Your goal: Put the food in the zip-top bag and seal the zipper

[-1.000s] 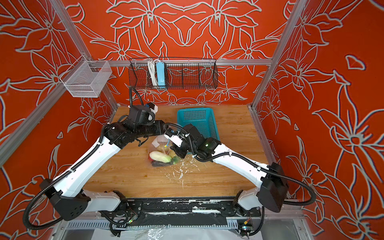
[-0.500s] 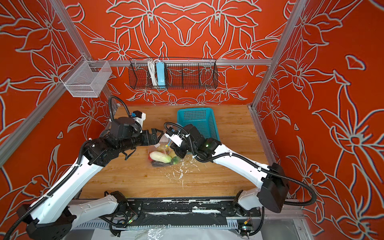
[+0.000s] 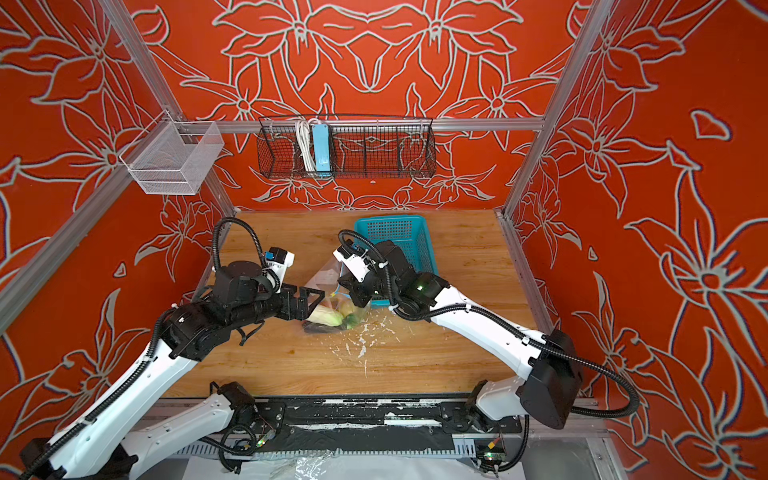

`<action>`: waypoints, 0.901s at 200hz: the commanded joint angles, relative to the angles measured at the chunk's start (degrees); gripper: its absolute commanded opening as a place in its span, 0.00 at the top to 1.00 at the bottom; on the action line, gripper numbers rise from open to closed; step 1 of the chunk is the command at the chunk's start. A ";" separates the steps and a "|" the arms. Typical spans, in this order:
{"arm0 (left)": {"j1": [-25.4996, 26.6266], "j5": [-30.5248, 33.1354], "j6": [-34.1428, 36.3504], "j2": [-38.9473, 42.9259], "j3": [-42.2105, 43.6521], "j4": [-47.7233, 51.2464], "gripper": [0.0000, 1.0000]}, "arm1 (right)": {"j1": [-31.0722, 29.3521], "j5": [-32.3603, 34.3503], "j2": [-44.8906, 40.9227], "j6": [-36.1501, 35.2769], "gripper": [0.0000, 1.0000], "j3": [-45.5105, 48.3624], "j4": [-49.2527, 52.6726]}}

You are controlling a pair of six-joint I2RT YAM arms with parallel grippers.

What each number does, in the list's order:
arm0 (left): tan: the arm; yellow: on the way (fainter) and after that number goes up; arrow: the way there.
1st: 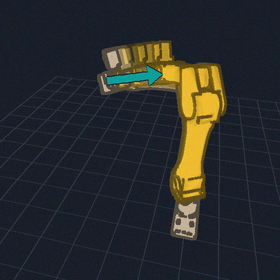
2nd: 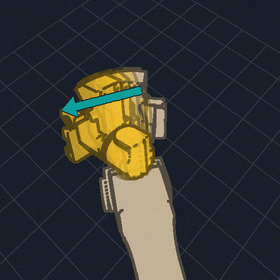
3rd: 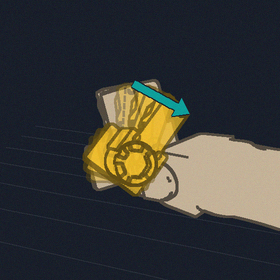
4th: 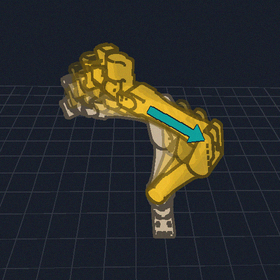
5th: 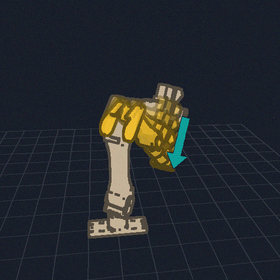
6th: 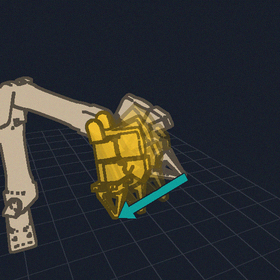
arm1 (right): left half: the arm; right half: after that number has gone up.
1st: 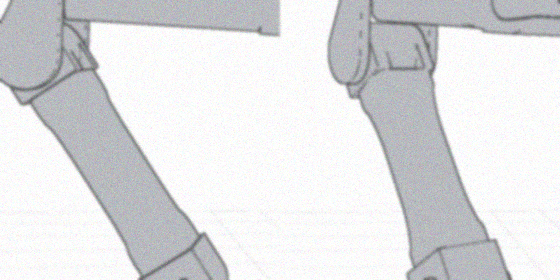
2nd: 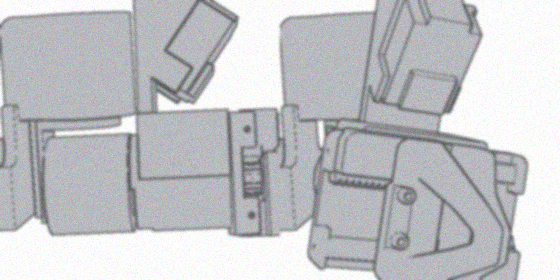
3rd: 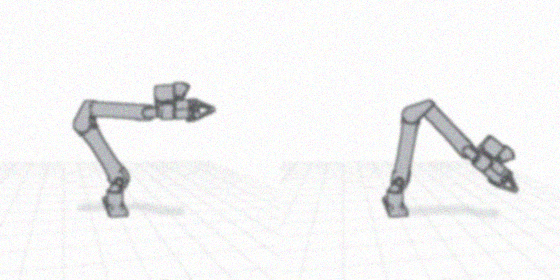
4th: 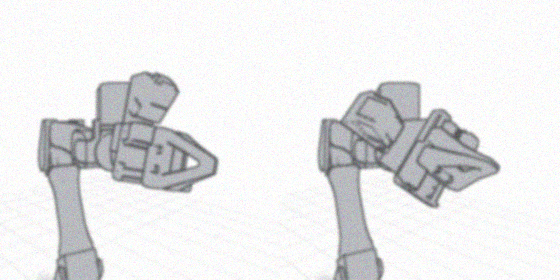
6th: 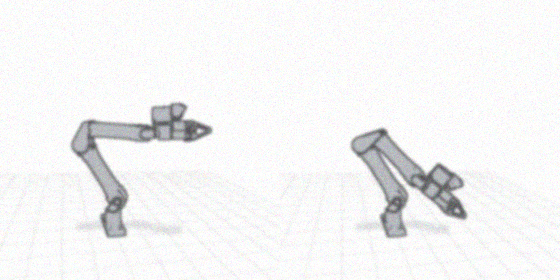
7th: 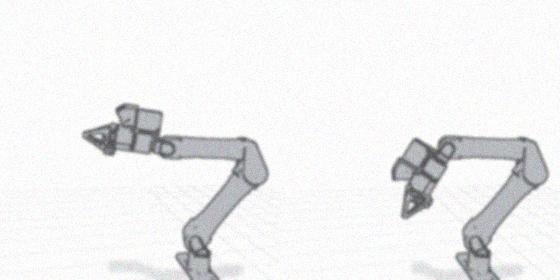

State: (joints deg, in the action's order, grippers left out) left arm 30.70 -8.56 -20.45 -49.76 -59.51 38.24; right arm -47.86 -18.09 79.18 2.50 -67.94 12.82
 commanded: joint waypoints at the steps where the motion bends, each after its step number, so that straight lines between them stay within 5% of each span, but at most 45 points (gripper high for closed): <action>1: -0.31 -2.12 1.81 1.30 1.23 -1.79 0.03 | 0.13 -2.02 -0.50 -2.55 0.92 -1.40 3.50; 35: -0.37 -3.22 1.48 2.93 3.63 -3.58 0.03 | 0.13 -3.07 -1.04 -6.30 0.90 -1.71 9.31; 53: -0.37 -3.67 1.59 3.43 4.20 -4.20 0.03 | 0.13 -3.07 -0.91 -7.34 0.75 -1.58 11.05; 180: -0.55 -4.08 1.57 2.52 4.20 -4.06 0.03 | 0.31 -4.02 -3.98 -4.71 0.70 -5.83 11.44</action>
State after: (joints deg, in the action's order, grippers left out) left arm 30.63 -11.79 -19.29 -47.24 -55.37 34.98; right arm -47.83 -20.47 77.30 -1.69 -71.75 23.31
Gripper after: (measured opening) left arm 0.975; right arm 0.306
